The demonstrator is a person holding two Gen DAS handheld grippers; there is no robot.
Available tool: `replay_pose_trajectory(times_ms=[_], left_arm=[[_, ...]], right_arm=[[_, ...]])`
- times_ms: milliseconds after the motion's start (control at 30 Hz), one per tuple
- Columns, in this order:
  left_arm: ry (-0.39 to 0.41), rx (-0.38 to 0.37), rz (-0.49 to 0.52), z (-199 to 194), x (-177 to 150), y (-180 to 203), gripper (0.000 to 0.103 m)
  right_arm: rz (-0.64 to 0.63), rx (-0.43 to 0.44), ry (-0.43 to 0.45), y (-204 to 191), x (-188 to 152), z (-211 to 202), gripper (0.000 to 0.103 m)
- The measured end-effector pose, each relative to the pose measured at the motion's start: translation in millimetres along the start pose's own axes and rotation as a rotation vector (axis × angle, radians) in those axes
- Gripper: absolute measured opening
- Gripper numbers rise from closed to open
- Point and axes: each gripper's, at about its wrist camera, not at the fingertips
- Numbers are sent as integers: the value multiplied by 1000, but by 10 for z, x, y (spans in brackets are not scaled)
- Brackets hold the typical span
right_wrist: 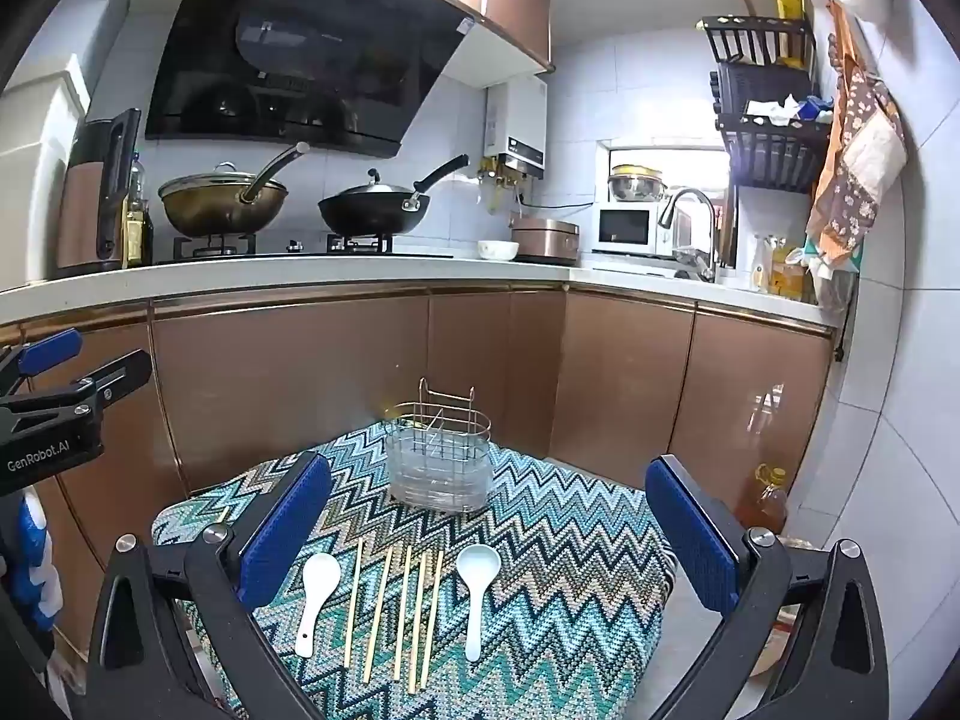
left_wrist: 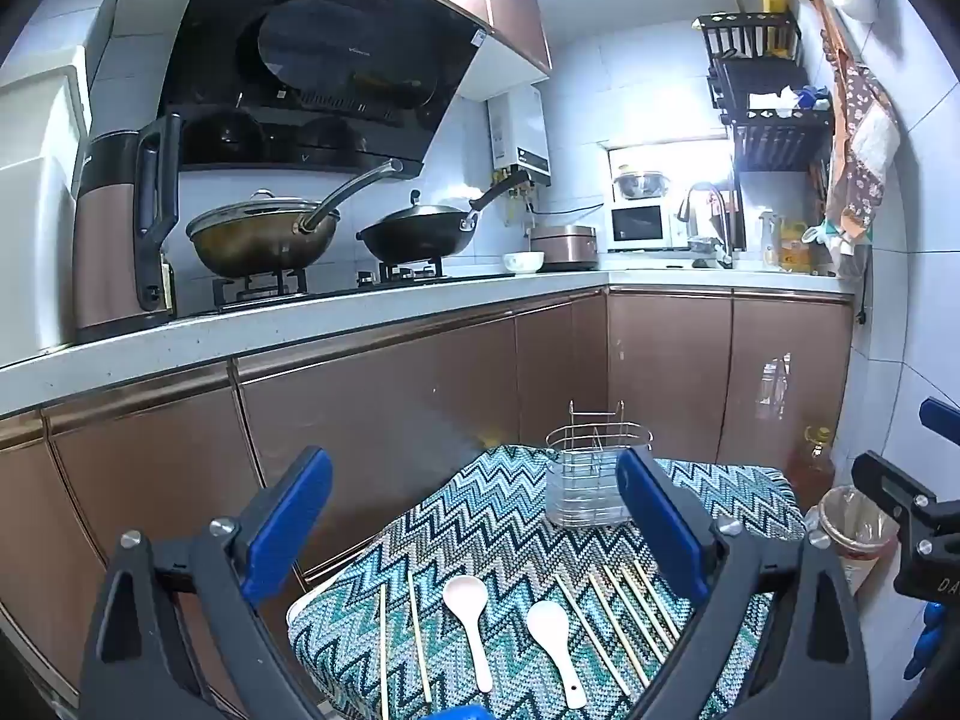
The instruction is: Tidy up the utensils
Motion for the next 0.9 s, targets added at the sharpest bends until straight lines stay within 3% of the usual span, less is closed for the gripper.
replay_pose_trajectory(times_ms=[233,400,900], left_arm=[[-2,-5,-12,-8,-8,-46,96],[-1,-2,-2,-103,21,19,96],[16,2,-33,-110,-14,-47,96]], right_arm=[[6,3,-6,-4,-67,36,103],[-5,-9,-9,-9,90,-97,103],[-36,-25,-2,-83,-57,-76,103]])
Point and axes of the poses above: each gripper's, at about its wrist camera, not at the fingertips, and z roughly the way its jaws point, y to its right, x to its top, and after that the axes turned 11 degrees about z, right-handed
